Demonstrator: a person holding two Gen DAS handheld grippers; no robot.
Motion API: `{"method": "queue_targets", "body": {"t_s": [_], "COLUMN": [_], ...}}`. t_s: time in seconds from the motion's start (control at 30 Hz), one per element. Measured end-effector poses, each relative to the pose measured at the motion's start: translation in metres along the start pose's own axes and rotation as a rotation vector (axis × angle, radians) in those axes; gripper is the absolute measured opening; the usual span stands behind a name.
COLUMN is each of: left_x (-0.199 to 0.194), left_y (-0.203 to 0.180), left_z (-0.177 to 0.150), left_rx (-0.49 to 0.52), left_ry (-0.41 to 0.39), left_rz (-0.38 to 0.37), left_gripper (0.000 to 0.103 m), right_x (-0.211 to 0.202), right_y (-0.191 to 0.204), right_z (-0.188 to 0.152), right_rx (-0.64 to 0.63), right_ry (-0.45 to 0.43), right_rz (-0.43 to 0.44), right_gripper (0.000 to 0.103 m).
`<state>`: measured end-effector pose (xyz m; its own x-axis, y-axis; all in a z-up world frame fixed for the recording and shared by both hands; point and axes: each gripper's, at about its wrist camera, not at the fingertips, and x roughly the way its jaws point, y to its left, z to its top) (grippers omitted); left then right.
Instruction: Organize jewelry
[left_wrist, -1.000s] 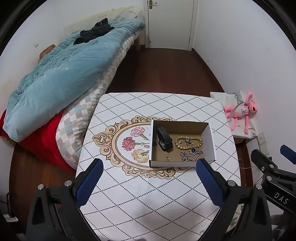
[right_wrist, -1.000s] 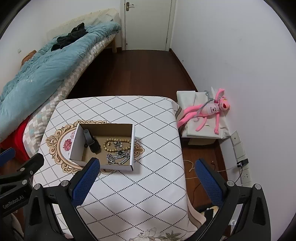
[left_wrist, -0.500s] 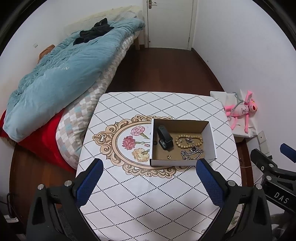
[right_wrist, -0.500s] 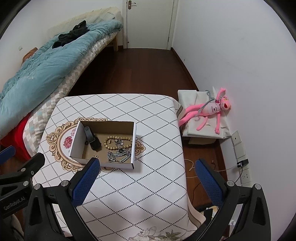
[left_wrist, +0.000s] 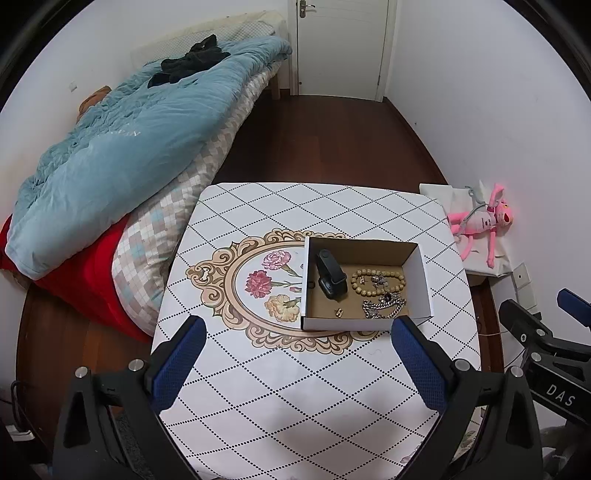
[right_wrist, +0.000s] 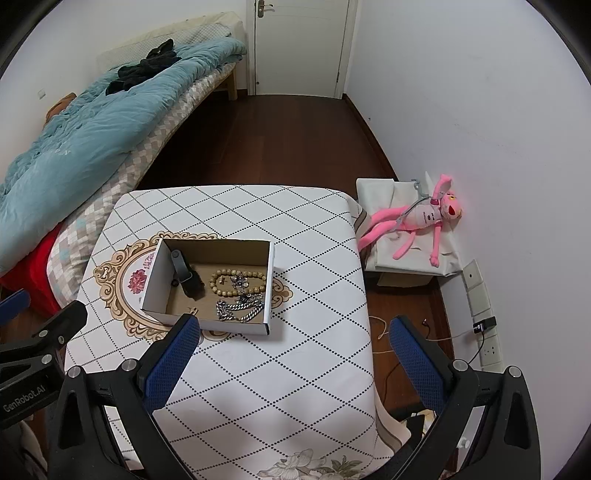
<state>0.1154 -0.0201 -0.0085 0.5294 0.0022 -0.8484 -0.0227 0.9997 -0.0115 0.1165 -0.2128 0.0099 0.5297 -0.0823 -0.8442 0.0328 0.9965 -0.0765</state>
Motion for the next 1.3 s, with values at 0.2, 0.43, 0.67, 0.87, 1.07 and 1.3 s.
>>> {"method": "queue_targets", "body": {"t_s": [0.2, 0.43, 0.67, 0.87, 1.07, 1.3], "left_x": [0.0006, 0.0019, 0.0065, 0.0076, 0.0080, 0.0079], "left_y": [0.0002, 0.0007, 0.0001, -0.0009, -0.0010, -0.0008], "left_z": [-0.0009, -0.0027, -0.0041, -0.0039, -0.0037, -0.0038], "left_rx": [0.000, -0.001, 0.003, 0.003, 0.003, 0.004], "left_ry": [0.005, 0.013, 0.029, 0.031, 0.031, 0.031], "left_rz": [-0.001, 0.001, -0.006, -0.006, -0.007, -0.008], "left_gripper": [0.102, 0.102, 0.102, 0.102, 0.102, 0.102], "right_x": [0.0000, -0.0005, 0.0047, 0.0061, 0.0076, 0.0078], "right_y": [0.0005, 0.0011, -0.0008, -0.0012, -0.0003, -0.0006], "right_z": [0.0001, 0.0000, -0.0014, -0.0017, -0.0025, -0.0027], "right_rx": [0.002, 0.002, -0.003, -0.006, -0.006, -0.007], "right_ry": [0.002, 0.009, 0.020, 0.023, 0.024, 0.025], "right_rz": [0.002, 0.011, 0.008, 0.009, 0.009, 0.011], "right_gripper": [0.103, 0.103, 0.103, 0.103, 0.103, 0.103]}}
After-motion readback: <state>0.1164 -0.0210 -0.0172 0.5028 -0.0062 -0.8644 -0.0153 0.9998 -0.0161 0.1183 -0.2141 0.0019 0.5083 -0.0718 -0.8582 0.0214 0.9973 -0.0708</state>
